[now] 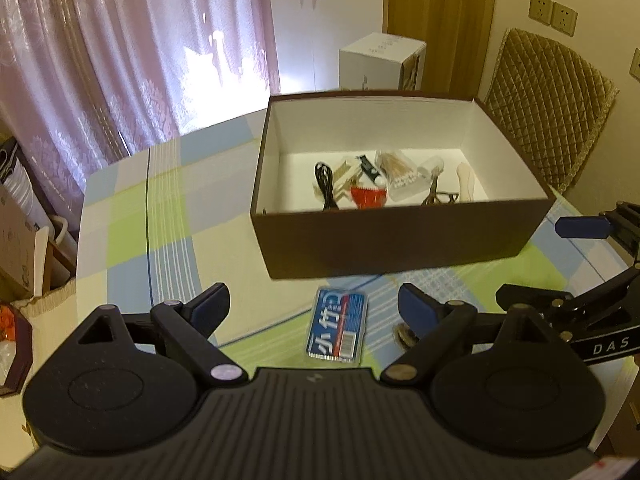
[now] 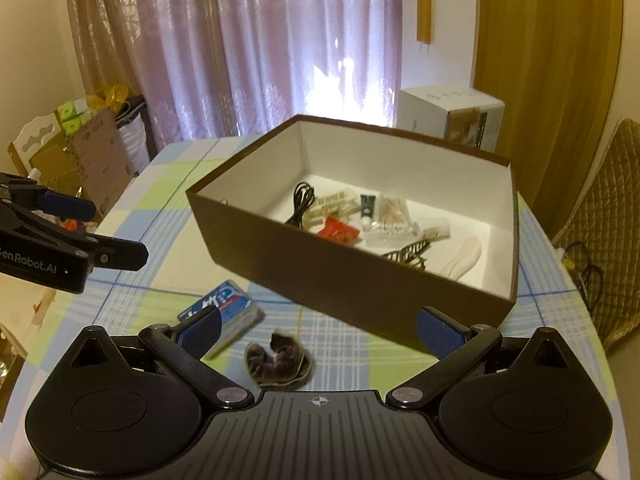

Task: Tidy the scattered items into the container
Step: 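Withdraw both tools from the box toward the floss box and scrunchie, then grasp the blue floss-pick box with the left tool while the right tool grasps the brown scrunchie, then lift and carry the floss box and scrunchie over the box with both tools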

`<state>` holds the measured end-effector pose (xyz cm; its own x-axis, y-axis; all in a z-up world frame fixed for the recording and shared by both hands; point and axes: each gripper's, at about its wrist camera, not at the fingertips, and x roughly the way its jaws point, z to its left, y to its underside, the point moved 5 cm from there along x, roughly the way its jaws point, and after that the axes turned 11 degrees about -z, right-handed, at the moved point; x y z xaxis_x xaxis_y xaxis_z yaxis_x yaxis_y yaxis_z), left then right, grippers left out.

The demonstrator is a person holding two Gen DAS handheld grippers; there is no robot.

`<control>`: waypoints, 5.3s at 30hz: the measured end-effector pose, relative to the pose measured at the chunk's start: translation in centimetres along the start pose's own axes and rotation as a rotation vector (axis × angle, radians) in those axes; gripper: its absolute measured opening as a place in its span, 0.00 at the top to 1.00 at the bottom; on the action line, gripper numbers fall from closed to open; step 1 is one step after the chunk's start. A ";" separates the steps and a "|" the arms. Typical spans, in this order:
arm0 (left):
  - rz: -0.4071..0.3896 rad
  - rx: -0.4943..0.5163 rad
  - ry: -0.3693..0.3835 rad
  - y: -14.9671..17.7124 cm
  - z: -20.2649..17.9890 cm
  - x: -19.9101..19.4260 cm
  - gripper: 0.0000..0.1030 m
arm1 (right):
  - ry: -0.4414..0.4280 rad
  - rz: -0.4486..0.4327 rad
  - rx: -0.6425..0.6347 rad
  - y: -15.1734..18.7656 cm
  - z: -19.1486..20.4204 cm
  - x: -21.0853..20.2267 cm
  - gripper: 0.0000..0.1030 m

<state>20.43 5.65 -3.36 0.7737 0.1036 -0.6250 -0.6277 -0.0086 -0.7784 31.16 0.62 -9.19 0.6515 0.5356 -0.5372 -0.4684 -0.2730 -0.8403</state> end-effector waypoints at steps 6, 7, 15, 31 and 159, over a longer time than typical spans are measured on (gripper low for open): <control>0.032 -0.021 -0.005 1.7 0.1 0.5 0.14 | -0.013 0.024 -0.005 1.2 0.6 0.3 0.02; 0.037 -0.025 -0.004 2.0 0.1 0.6 0.14 | -0.015 0.029 -0.006 1.4 0.6 0.3 0.02; 0.076 -0.043 -0.018 4.0 0.0 1.5 0.14 | -0.026 0.067 -0.012 3.1 0.8 0.9 0.02; 0.122 -0.083 -0.030 7.8 -0.2 2.2 0.14 | -0.053 0.117 -0.011 6.2 0.7 1.9 0.02; 0.021 -0.028 0.051 1.6 -3.5 3.6 0.49 | -0.172 0.102 -0.055 0.3 -8.2 -1.6 0.77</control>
<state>22.51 2.55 -7.11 0.7644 0.0519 -0.6426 -0.6415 -0.0377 -0.7662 34.90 -6.88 -9.17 0.4881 0.6304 -0.6036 -0.4906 -0.3738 -0.7871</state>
